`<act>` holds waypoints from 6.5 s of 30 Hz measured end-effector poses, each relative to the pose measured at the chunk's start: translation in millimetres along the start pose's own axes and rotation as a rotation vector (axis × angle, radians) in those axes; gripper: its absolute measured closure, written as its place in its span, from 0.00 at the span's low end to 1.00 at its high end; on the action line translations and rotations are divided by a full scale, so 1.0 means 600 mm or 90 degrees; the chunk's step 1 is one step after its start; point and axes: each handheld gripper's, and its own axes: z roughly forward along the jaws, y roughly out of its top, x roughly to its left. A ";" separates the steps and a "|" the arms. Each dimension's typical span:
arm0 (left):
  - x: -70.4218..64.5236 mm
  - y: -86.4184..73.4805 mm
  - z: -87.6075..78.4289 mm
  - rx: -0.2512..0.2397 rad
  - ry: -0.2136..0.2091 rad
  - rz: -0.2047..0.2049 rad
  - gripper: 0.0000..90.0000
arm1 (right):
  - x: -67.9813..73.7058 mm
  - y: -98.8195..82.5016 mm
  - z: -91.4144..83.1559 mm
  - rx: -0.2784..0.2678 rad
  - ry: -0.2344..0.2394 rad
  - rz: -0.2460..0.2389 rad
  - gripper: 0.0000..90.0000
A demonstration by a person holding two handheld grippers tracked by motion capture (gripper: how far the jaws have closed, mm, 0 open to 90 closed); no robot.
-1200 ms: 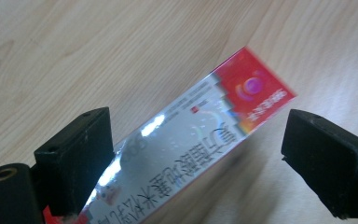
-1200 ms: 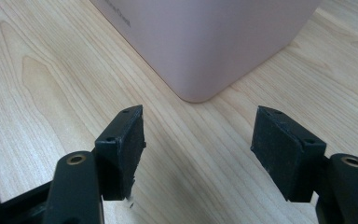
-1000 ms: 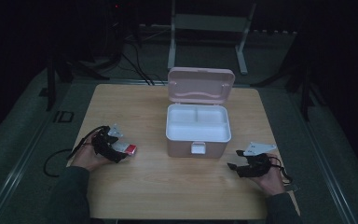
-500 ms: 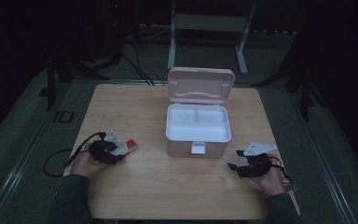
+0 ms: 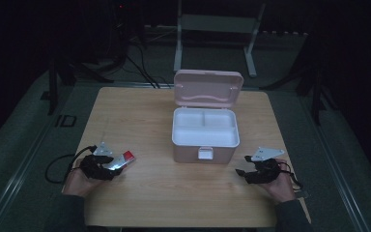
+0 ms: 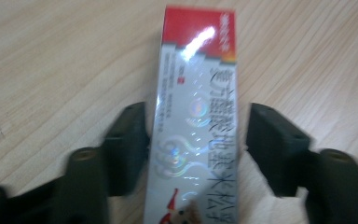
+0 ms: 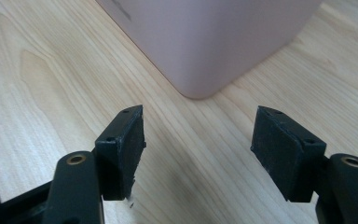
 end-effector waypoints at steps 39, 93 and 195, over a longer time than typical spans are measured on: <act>-0.101 0.250 -0.026 -0.174 -0.080 0.078 0.44 | -0.043 0.129 -0.061 -0.099 -0.016 0.047 0.53; -0.098 0.247 -0.005 -0.142 -0.069 0.030 0.51 | -0.015 0.189 0.018 -0.071 0.048 0.023 0.57; -0.058 0.262 -0.076 -0.099 -0.075 0.202 0.52 | 0.013 0.076 -0.024 -0.034 0.021 0.016 0.49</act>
